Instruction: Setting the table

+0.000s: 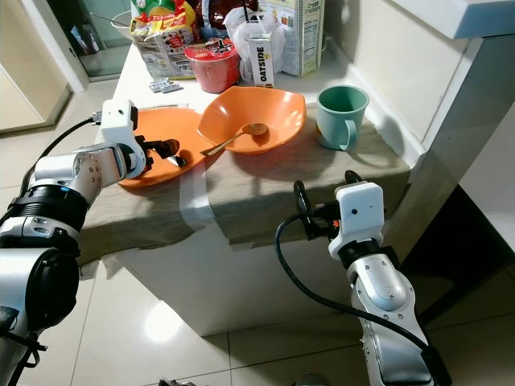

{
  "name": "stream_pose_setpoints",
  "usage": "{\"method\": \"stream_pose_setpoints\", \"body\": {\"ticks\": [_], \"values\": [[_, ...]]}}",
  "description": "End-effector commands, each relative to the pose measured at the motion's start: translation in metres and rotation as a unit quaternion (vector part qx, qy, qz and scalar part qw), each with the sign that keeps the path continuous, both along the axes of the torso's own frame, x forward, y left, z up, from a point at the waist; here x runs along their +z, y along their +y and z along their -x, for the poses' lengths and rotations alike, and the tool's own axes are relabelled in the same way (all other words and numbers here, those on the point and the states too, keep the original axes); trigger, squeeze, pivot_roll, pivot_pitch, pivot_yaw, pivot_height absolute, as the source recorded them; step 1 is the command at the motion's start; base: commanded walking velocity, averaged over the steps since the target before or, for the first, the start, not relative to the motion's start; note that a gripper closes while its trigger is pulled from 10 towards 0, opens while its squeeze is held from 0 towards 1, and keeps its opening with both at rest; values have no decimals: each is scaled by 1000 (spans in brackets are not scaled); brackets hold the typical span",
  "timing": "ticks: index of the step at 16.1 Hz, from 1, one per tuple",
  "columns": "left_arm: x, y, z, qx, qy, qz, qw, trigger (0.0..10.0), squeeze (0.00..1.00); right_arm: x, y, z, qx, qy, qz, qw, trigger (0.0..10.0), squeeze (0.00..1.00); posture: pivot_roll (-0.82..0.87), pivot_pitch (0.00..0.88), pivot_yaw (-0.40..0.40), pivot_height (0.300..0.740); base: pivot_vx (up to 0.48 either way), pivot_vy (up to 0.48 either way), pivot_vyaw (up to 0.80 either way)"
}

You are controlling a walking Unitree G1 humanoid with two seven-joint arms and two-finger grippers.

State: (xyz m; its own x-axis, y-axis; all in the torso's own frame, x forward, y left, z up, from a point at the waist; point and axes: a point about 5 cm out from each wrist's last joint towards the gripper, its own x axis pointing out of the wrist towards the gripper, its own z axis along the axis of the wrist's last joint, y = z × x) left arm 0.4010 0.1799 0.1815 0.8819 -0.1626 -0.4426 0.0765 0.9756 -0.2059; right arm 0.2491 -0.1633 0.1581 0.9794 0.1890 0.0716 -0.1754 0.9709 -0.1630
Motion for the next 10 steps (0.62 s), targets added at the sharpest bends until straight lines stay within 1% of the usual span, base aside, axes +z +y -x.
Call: {"method": "stream_pose_setpoints", "body": {"ticks": [1, 4, 5, 10], "values": [[-16, 3, 5, 9, 40, 8, 999, 0, 0, 3, 4, 0, 5, -3, 0, 1000, 10000, 0, -289, 69, 139, 740, 0, 0, 0], [-19, 4, 6, 21, 44, 39, 998, 0, 0, 3, 4, 0, 5, -1, 0, 1000, 10000, 0, -288, 71, 139, 740, 0, 0, 0], [-19, 4, 5, 21, 34, 49, 998, 0, 0, 2, 4, 0, 4, 0, -1, 1000, 10000, 0, -287, 71, 139, 740, 0, 0, 0], [-24, 4, 7, 19, 43, 51, 998, 0, 0, 1, 4, 0, 3, 3, -2, 1000, 10000, 0, -286, 76, 139, 740, 0, 0, 0]]}}
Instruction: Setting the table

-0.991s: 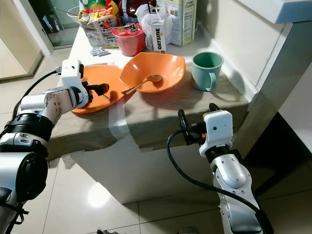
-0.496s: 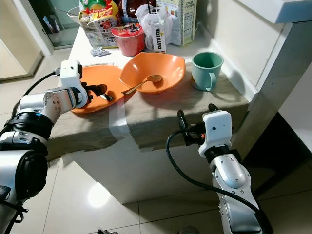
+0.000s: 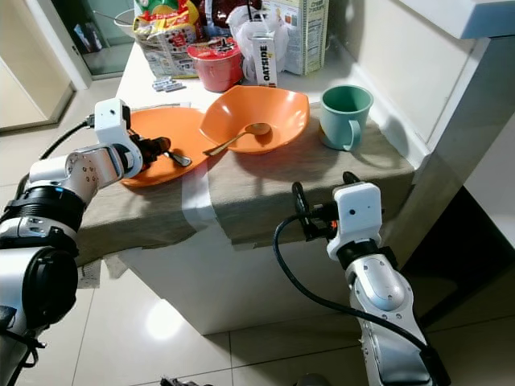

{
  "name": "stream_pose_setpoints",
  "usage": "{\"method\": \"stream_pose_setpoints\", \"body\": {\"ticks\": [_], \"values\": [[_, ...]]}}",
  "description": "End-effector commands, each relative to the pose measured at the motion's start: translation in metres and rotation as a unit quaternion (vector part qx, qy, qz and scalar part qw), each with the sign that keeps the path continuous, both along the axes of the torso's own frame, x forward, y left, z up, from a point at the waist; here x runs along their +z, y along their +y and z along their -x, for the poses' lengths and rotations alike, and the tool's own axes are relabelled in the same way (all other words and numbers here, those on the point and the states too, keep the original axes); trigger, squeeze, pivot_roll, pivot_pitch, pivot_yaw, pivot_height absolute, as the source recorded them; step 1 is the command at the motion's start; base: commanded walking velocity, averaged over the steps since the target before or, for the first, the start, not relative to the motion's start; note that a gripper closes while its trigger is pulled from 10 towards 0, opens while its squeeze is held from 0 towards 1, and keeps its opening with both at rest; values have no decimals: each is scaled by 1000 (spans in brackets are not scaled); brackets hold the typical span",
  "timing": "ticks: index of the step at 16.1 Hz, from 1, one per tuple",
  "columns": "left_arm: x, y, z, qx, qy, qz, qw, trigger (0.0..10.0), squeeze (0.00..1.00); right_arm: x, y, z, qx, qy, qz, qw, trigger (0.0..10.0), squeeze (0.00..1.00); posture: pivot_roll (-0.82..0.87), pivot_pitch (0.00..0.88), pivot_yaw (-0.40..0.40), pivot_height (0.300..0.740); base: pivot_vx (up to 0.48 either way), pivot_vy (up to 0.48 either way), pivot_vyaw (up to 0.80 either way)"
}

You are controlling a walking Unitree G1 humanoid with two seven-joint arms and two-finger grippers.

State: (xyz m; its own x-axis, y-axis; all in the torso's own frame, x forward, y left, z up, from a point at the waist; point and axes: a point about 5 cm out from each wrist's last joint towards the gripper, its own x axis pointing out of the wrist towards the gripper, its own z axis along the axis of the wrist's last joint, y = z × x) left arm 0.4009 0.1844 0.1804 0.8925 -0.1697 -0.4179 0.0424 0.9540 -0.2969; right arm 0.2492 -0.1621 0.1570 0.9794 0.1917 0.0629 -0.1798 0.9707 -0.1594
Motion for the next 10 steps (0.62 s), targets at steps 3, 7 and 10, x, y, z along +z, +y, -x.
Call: {"method": "stream_pose_setpoints", "body": {"ticks": [3, 7, 10], "values": [[-23, -2, 7, -9, 44, 17, 999, 0, 0, 2, 2, 0, 1, 0, -1, 1000, 10000, 0, -289, 80, 140, 740, 0, 0, 0], [-24, -8, 6, -30, 29, 15, 999, 0, 0, 1, 2, 0, 1, 5, -3, 1000, 10000, 0, -281, 89, 130, 740, 0, 0, 0], [-5, -4, 0, -24, -34, 36, 999, 0, 0, 0, 3, -1, 4, 6, -4, 1000, 10000, 0, -276, 90, 127, 740, 0, 0, 0]]}}
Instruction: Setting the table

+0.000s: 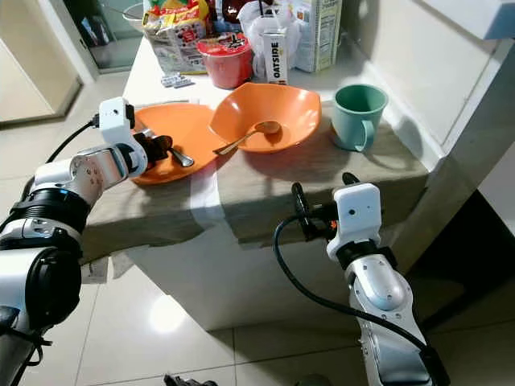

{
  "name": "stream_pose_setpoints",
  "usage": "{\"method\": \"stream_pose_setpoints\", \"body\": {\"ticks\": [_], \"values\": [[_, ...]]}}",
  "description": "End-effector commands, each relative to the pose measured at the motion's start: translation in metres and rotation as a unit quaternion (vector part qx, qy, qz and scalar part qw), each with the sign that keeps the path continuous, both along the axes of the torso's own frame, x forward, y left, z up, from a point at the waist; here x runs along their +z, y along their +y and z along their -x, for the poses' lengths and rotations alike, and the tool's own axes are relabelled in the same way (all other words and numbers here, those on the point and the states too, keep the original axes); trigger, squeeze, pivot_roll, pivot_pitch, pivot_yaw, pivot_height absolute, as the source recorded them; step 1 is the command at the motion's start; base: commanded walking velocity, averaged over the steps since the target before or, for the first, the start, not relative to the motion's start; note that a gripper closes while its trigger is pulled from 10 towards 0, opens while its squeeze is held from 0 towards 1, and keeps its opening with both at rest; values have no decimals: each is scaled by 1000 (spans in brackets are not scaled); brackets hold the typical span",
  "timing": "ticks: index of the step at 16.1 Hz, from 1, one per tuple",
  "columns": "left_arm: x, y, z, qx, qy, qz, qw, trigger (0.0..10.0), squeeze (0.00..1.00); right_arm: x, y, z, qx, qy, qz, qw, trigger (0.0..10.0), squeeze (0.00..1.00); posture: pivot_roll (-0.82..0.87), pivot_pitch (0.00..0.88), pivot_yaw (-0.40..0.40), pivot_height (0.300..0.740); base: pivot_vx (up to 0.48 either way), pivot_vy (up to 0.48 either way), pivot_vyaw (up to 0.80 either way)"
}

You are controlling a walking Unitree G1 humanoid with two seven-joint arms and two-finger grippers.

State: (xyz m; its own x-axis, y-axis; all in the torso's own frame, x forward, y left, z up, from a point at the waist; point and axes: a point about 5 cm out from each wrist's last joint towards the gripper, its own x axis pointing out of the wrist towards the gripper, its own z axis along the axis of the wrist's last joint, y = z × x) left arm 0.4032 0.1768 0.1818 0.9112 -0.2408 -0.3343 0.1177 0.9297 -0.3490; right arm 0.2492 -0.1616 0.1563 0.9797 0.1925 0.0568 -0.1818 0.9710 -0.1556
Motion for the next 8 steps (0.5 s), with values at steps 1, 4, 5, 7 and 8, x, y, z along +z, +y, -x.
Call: {"method": "stream_pose_setpoints", "body": {"ticks": [1, 4, 5, 7, 8], "values": [[-1, 4, 1, 1, -7, 7, 1000, 0, 0, 1, 3, -1, 3, 3, -3, 1000, 10000, 0, -275, 89, 126, 740, 0, 0, 0], [28, -4, -3, -28, -72, -2, 997, 0, 0, 1, 3, -2, 5, 4, -3, 1000, 10000, 0, -271, 90, 125, 740, 0, 0, 0], [30, -5, -3, -31, -77, 0, 997, 0, 0, 1, 3, -2, 5, 4, -3, 1000, 10000, 0, -271, 90, 125, 740, 0, 0, 0], [39, -5, -3, -37, -92, 4, 995, 0, 0, 1, 4, -2, 6, 4, -3, 1000, 10000, 0, -269, 87, 124, 740, 0, 0, 0], [43, -4, -3, -37, -100, 4, 994, 0, 0, 0, 4, -2, 6, 5, -3, 1000, 10000, 0, -269, 83, 124, 740, 0, 0, 0]]}}
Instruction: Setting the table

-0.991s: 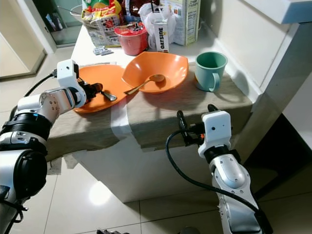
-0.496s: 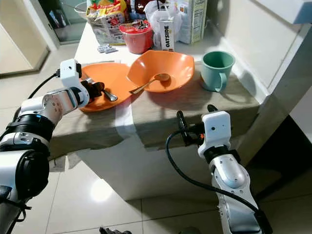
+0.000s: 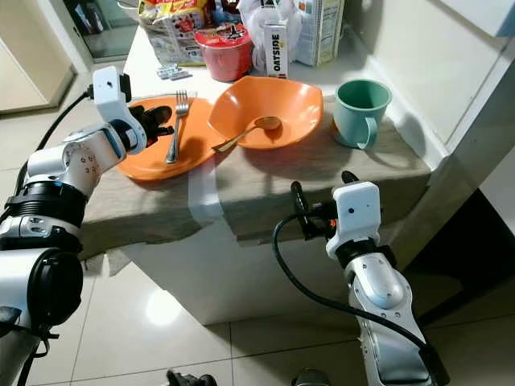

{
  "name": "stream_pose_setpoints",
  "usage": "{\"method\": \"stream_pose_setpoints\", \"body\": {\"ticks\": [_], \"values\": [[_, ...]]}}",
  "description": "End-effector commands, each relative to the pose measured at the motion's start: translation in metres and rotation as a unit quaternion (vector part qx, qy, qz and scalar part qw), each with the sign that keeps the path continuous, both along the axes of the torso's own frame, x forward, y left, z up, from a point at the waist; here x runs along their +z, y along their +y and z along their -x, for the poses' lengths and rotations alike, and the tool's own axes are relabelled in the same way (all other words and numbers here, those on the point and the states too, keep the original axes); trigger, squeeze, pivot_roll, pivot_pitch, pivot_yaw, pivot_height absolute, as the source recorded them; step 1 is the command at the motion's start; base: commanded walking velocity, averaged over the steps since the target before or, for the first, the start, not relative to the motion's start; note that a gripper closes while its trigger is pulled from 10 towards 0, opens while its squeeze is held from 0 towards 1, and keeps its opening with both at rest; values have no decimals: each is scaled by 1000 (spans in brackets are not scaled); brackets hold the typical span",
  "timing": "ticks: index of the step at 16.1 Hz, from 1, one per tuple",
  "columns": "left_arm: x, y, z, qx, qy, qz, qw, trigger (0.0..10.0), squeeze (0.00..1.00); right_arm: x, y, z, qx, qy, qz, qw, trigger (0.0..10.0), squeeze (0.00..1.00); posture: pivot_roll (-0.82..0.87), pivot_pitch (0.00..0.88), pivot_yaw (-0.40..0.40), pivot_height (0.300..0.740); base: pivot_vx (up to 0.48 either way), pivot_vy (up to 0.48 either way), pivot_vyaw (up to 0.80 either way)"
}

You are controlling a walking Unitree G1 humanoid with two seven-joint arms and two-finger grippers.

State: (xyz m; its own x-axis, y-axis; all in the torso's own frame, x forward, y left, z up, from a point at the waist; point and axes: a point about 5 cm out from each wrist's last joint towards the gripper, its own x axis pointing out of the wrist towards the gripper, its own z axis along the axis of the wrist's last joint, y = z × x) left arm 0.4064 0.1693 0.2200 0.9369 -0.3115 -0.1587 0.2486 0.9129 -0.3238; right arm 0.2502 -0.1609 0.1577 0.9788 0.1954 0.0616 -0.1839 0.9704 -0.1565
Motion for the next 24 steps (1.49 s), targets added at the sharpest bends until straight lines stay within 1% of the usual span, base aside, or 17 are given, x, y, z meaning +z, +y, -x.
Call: {"method": "stream_pose_setpoints", "body": {"ticks": [1, 3, 4, 5, 6, 7, 9, 10, 13, 16, 21, 23, 24], "values": [[7, 4, 1, -1, -10, 0, 1000, 0, 0, -1, 3, -1, 5, 7, -2, 1000, 10000, 0, -269, 83, 124, 740, 0, 0, 0], [11, 3, 2, -10, -22, -19, 1000, 0, 0, -2, 3, -1, 5, 8, -2, 1000, 10000, 0, -270, 76, 125, 740, 0, 0, 0], [8, 2, 3, -13, -20, -46, 999, 0, 0, -2, 4, -1, 5, 7, -2, 1000, 10000, 0, -270, 76, 125, 740, 0, 0, 0], [3, 2, 3, -12, -20, -82, 996, 0, 0, -2, 4, -2, 5, 7, -2, 1000, 10000, 0, -271, 71, 125, 740, 0, 0, 0], [0, 3, 3, -6, -20, -98, 995, 10000, 0, -2, 4, -2, 5, 7, -1, 1000, 10000, 0, -272, 70, 125, 740, 0, 0, 0], [-6, 4, 3, -2, -16, -115, 993, 10000, 1000, -2, 4, -3, 6, 6, -1, 1000, 10000, 0, -272, 67, 124, 740, 0, 0, 0], [-10, 2, 2, -8, -11, -118, 993, 10000, 1000, -1, 3, -3, 6, 4, 0, 1000, 10000, 0, -275, 60, 123, 740, 0, 0, 0], [-14, 2, 1, -6, -3, -126, 992, 10000, 1000, -1, 3, -3, 6, 4, 0, 1000, 10000, 0, -278, 57, 122, 740, 0, 0, 0], [-17, 3, 0, -7, 2, -136, 991, 10000, 1000, -1, 2, -2, 5, 4, 1, 1000, 10000, 0, -284, 56, 124, 740, 0, 0, 0], [-14, 3, -4, -6, -2, -151, 989, 10000, 1000, -1, 1, 0, 4, 4, 2, 1000, 10000, 0, -290, 60, 124, 740, 0, 0, 0], [-5, -3, -9, -10, -17, -167, 986, 10000, 1000, -1, 1, 2, 2, 5, 2, 1000, 10000, 0, -297, 69, 127, 740, 0, 0, 0], [-4, -5, -11, -9, -18, -182, 983, 10000, 1000, -1, -1, 2, 0, 6, 2, 1000, 10000, 0, -301, 71, 127, 740, 0, 0, 0], [-2, -5, -12, -6, -20, -193, 981, 10000, 0, 0, -1, 3, 0, 6, 3, 1000, 10000, 0, -307, 75, 129, 740, 0, 0, 0]]}}
